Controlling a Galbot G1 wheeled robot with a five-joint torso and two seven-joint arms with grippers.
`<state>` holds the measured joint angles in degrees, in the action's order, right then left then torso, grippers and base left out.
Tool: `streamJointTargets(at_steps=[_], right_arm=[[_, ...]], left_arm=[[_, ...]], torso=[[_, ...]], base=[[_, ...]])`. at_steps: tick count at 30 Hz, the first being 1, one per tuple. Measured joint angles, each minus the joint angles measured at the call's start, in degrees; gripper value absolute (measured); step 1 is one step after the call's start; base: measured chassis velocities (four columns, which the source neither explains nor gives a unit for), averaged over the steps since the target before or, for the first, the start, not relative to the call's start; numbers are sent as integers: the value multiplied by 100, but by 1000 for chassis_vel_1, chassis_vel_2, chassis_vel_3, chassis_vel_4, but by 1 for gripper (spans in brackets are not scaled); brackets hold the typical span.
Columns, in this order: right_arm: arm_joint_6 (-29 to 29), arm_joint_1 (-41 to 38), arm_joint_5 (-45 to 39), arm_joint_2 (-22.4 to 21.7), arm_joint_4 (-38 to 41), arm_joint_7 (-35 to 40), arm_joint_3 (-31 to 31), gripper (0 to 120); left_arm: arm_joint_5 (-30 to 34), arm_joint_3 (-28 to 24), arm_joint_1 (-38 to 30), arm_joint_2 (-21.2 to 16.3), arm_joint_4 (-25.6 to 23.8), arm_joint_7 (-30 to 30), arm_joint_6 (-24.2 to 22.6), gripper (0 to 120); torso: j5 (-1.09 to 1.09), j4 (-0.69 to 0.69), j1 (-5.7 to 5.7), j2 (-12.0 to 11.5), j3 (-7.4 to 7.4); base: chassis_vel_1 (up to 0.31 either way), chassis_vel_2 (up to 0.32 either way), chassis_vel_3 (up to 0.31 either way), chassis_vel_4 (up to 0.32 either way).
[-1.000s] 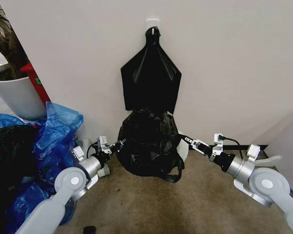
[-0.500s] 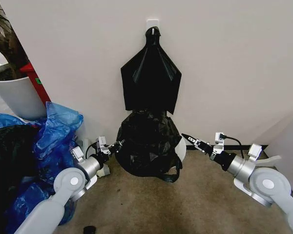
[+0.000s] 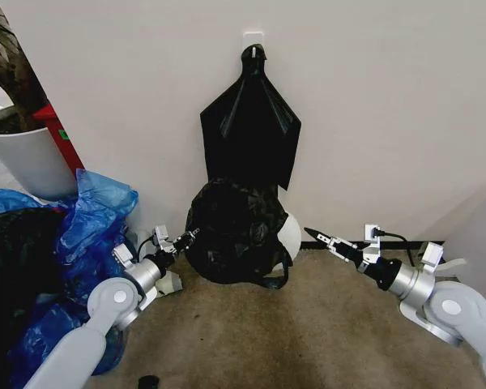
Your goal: Place the garbage bag over the trash bin.
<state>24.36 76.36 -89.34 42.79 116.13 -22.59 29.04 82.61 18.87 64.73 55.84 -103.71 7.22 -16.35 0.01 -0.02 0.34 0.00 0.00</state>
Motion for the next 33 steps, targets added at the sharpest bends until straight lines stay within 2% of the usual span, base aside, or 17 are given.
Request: streamJointTargets(at_steps=[8,10,14,16,18,23,28,30,32,33], right_arm=[[-6,-56,-354,130,73,279,-14,44],[-6,-55,-398,137,74,286,-2,48],[0,-40,-529,160,124,272,40,62],[2,-38,-549,171,164,272,42,74],[2,-38,-553,175,178,278,41,77],[-11,-77,-555,208,264,450,-15,97],[-64,-131,-554,226,336,597,-70,100],[-114,-167,-542,237,361,681,-107,96],[-157,-181,-531,240,383,755,-130,87],[-157,-181,-531,240,383,755,-130,87]], left_arm=[[1,1,50,-22,-48,223,-15,1],[1,1,50,-25,-52,226,-16,1],[-3,2,42,-35,-72,230,-25,1],[-12,1,41,-35,-85,231,-29,1],[-17,1,42,-34,-89,231,-29,1],[-35,-4,60,-34,-134,231,-31,1],[-80,-26,59,-38,-148,231,-31,1],[-109,-56,44,-36,-150,231,-31,1],[-123,-79,21,-31,-151,219,-31,1],[-123,-79,21,-31,-151,219,-31,1]], torso=[[-1,0,0,0,0],[-1,0,0,0,0],[-2,0,0,0,0],[-1,0,0,0,0],[-1,0,0,0,0],[-1,0,0,0,0],[-1,0,0,0,0],[-1,0,0,0,0],[-1,0,0,0,0],[-1,0,0,0,0]], base=[[0,0,0,0],[0,0,0,0],[0,0,0,0],[0,0,0,0],[0,0,0,0],[0,0,0,0],[0,0,0,0],[0,0,0,0],[0,0,0,0],[0,0,0,0]])
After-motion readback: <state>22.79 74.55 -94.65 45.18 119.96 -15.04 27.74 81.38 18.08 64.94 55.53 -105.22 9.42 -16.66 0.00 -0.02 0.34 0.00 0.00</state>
